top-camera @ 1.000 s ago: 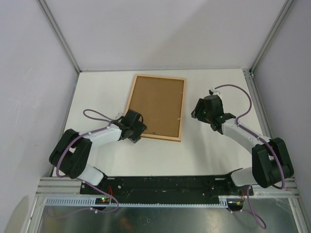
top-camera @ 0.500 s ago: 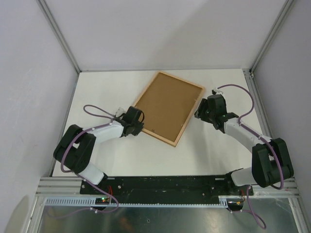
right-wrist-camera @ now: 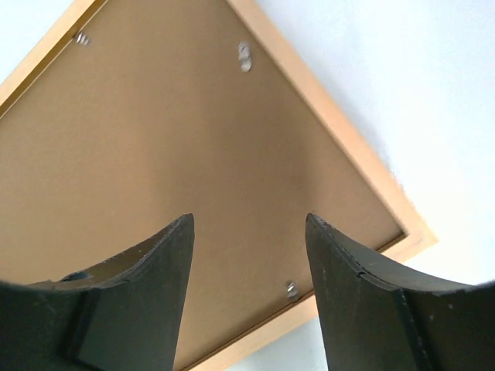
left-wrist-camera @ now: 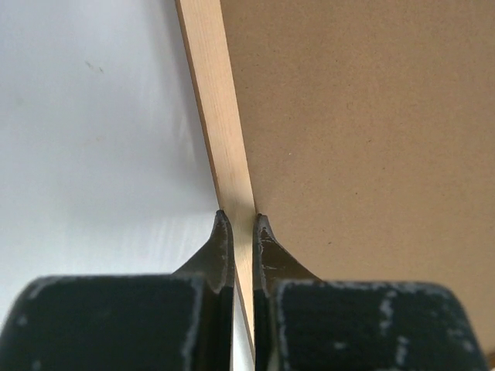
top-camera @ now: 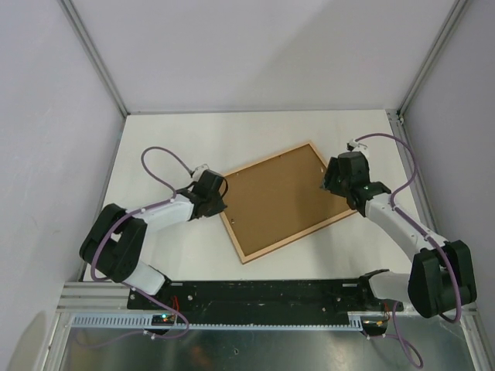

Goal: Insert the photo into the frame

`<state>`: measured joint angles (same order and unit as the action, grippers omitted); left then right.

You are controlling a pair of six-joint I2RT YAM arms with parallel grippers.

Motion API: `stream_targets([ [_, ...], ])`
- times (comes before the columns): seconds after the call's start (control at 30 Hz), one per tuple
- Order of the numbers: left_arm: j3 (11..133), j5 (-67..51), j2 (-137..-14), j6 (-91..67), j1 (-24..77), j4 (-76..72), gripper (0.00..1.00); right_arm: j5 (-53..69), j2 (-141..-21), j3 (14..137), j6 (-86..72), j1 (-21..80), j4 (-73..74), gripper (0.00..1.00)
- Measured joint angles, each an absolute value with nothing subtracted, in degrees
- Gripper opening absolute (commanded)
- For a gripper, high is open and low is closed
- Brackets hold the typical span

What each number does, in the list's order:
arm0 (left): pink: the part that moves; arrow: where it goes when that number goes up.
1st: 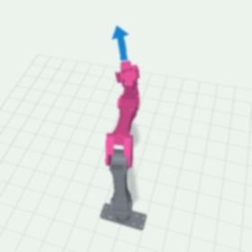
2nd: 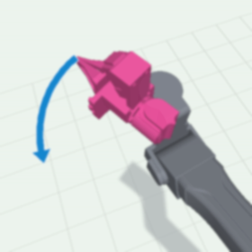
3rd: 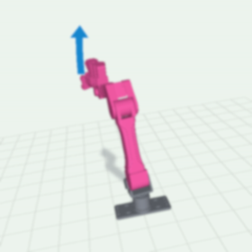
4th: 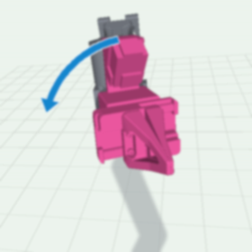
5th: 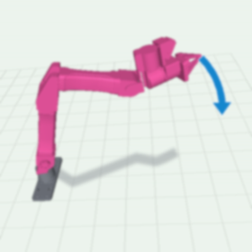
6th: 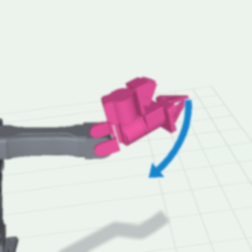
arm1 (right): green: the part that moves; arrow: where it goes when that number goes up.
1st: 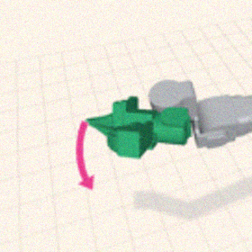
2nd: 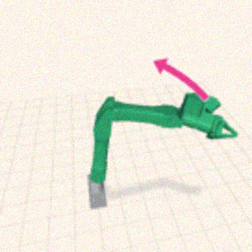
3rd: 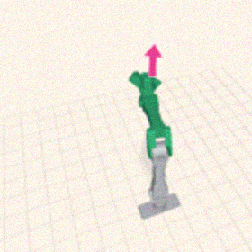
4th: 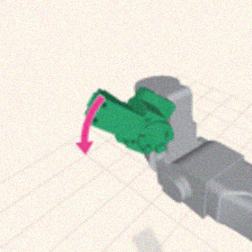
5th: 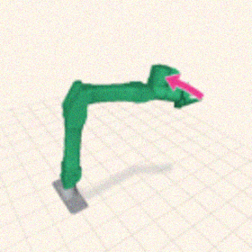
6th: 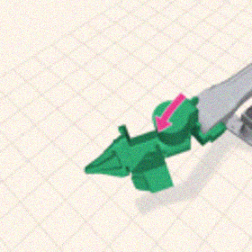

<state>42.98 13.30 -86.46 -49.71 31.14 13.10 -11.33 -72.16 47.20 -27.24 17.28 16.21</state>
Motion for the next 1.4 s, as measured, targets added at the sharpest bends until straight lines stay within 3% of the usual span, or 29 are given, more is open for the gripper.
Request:
stream_targets([
  [0.37, 44.73, 7.88, -86.32, -27.51, 24.58, 16.03, 0.00, -13.98, -73.93, 46.94, -24.34, 13.45, 17.21, 0.73],
  [0.73, 46.61, 7.14, -87.42, -15.51, 23.92, 17.80, 0.00, -9.63, -78.52, 43.42, -23.88, 13.30, 15.77, 0.74],
  [1.07, 49.63, 8.01, -90.35, -14.79, 23.07, 18.59, 0.00, -9.69, -78.70, 40.75, -25.10, 16.86, 16.49, 0.74],
  [1.4, 49.76, 8.62, -90.41, -16.08, 23.07, 18.76, 0.00, -12.40, -79.48, 40.14, -27.53, 20.23, 16.53, 0.66],
])
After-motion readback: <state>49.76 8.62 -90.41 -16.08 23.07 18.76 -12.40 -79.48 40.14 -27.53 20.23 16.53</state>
